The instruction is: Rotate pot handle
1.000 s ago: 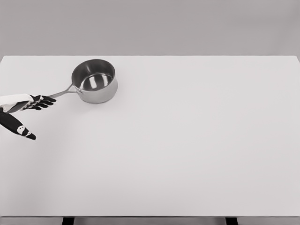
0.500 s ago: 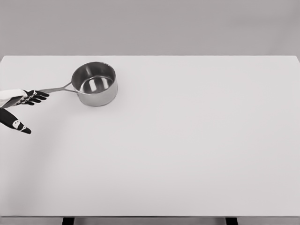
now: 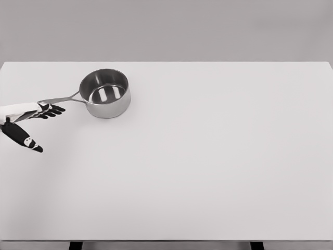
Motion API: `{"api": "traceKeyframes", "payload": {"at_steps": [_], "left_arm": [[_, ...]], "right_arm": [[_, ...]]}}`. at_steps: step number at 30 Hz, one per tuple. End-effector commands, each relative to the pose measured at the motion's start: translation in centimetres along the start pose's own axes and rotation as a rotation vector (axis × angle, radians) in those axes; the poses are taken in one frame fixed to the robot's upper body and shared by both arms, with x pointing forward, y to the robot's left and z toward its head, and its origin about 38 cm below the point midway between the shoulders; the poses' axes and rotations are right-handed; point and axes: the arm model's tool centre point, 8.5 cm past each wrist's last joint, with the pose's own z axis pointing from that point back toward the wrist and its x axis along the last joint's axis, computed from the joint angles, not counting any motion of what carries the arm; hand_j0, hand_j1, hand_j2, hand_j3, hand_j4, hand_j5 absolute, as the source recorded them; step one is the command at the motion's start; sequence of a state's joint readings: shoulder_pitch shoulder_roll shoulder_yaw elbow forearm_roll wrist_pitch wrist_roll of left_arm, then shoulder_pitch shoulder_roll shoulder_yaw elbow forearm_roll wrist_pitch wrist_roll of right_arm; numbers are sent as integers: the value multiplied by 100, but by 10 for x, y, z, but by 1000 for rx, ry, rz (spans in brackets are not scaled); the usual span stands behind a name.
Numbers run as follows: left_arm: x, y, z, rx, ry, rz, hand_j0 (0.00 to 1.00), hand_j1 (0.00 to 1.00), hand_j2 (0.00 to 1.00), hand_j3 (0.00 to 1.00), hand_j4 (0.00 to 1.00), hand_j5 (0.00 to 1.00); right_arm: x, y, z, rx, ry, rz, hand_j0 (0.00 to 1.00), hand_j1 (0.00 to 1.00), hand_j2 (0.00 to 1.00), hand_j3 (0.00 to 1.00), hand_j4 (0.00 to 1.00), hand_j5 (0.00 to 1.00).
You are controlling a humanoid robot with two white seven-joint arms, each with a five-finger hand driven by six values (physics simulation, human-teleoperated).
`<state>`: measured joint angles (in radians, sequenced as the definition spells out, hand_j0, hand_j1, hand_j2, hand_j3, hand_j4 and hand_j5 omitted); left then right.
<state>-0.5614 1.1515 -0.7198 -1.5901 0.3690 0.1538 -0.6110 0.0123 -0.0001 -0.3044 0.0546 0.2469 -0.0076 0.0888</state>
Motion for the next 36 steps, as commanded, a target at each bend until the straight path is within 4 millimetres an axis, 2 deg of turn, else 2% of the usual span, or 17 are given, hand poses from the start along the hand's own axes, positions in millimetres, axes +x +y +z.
{"api": "traceKeyframes", "payload": {"at_steps": [1,15,25,30,36], "left_arm": [[-2,0,-2,2,5,0,100,100,100,100,100,100],[-16,15,-15,49,27,43,100,100,100,100,100,100],[-18,27,-14,81,40,35,100,100,100,100,100,100],[-19,33,-24,100,46,34,100,100,100,100,100,100],[-20,38,-26,115,52,38,100,100,100,100,100,100]], "right_arm": [[0,0,0,0,0,-1,100,100,100,100,100,100],[0,0,0,0,2,-1,100,100,100,100,100,100],[0,0,0,0,0,-1,100,100,100,100,100,100],[0,0,0,0,1,1,100,100,100,100,100,100],[0,0,0,0,1,-1,100,100,100,100,100,100]]}}
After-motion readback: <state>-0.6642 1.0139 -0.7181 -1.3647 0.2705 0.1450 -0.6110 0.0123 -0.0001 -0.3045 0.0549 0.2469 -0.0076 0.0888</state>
